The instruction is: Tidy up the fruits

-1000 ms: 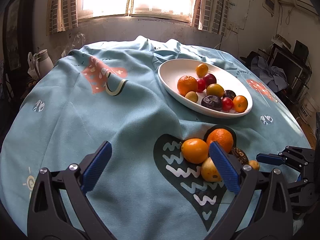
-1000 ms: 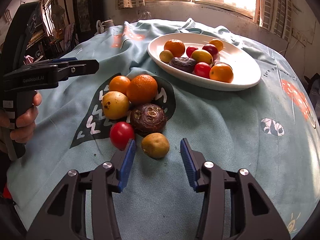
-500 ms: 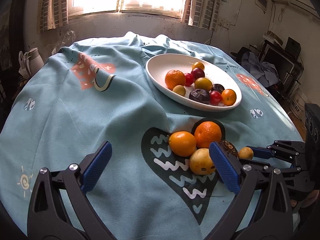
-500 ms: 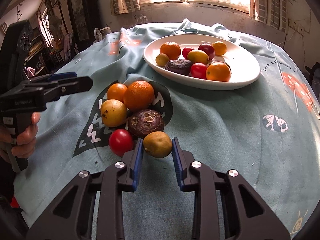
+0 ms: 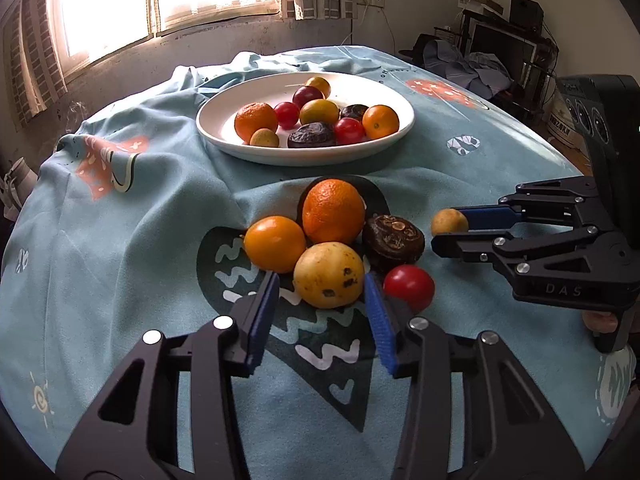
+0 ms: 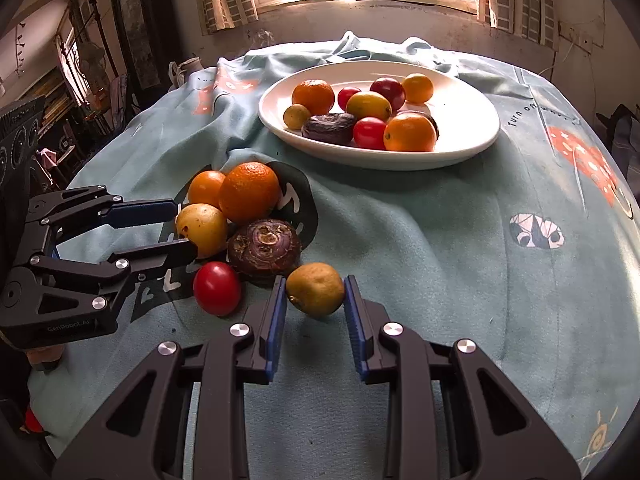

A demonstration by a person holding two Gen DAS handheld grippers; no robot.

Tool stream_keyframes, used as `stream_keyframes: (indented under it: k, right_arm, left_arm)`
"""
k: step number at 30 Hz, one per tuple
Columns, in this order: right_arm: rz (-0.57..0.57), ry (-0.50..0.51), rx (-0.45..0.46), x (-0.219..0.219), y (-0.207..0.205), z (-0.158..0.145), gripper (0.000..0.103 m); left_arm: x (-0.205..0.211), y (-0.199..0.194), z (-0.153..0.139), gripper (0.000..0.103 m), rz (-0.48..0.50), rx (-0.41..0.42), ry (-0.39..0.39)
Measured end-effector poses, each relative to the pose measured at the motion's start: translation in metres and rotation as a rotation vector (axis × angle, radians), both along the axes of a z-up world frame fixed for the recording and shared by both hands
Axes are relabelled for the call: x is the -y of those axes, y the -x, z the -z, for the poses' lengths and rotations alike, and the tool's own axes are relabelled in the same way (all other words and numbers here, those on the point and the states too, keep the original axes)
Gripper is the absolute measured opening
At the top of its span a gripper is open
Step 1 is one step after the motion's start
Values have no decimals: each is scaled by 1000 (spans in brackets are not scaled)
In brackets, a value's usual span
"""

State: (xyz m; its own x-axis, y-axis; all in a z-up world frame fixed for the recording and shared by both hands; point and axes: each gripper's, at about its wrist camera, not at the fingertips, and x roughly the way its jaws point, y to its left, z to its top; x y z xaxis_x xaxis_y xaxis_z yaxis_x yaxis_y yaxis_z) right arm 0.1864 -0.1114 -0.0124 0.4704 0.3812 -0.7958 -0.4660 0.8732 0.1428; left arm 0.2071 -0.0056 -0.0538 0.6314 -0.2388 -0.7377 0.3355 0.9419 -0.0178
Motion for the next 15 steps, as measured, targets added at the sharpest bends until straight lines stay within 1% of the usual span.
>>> stream_keyframes:
  k: [8,14,15]
  right_arm:
    - [5,3,-1,0,-1,1,29]
    - [6,4,-1,0,-1,1,29]
    - [6,4,-1,0,-1,1,29]
  left_arm:
    - [4,-9,8,45,-1,-55,26]
    - [7,-12,10,43,-10,-55,18]
    - [8,-12,10,41,-14,-54,14]
